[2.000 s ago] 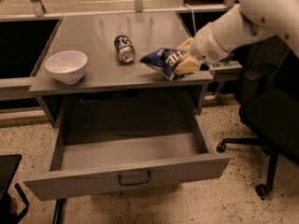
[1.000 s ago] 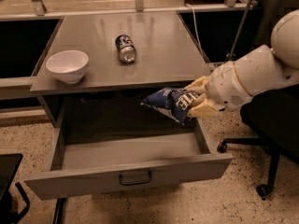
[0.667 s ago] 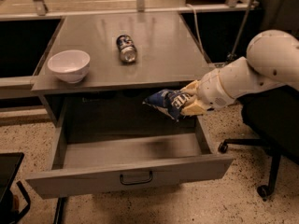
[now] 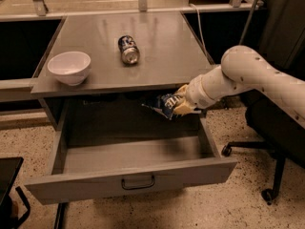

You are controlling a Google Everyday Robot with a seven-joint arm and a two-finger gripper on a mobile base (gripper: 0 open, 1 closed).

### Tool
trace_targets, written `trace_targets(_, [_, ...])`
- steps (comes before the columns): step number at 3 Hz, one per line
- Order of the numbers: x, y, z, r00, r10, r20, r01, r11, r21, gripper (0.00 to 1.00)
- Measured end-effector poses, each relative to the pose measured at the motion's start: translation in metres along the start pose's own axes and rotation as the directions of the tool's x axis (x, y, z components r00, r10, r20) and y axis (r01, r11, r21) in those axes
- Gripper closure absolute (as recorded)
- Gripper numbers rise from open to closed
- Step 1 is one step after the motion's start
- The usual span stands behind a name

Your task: Place blue chip bag into top drawer

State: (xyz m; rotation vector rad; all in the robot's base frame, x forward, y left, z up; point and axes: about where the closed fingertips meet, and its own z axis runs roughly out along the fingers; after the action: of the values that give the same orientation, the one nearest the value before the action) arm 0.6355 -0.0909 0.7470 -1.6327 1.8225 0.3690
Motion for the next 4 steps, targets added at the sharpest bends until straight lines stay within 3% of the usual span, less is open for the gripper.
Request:
trace_targets(1, [0.0,0.017,-0.003,0.999,-0.009,-0.032,0.01,0.9994,0.032,1.0])
trace_targets(2, [-0.023,0.042,-0.025,0.995,-0.023,-0.096,0.04,0.9836,0.176,1.0])
trace_targets(3, [-0.027,0.074,-0.013,0.99,-0.014,-0.137,0.047,0.9687,0.244,1.0])
trace_targets(4, [-0.004,0.101,0.004,0.987,0.023,-0.16,0.011,0.9775,0.211,1.0])
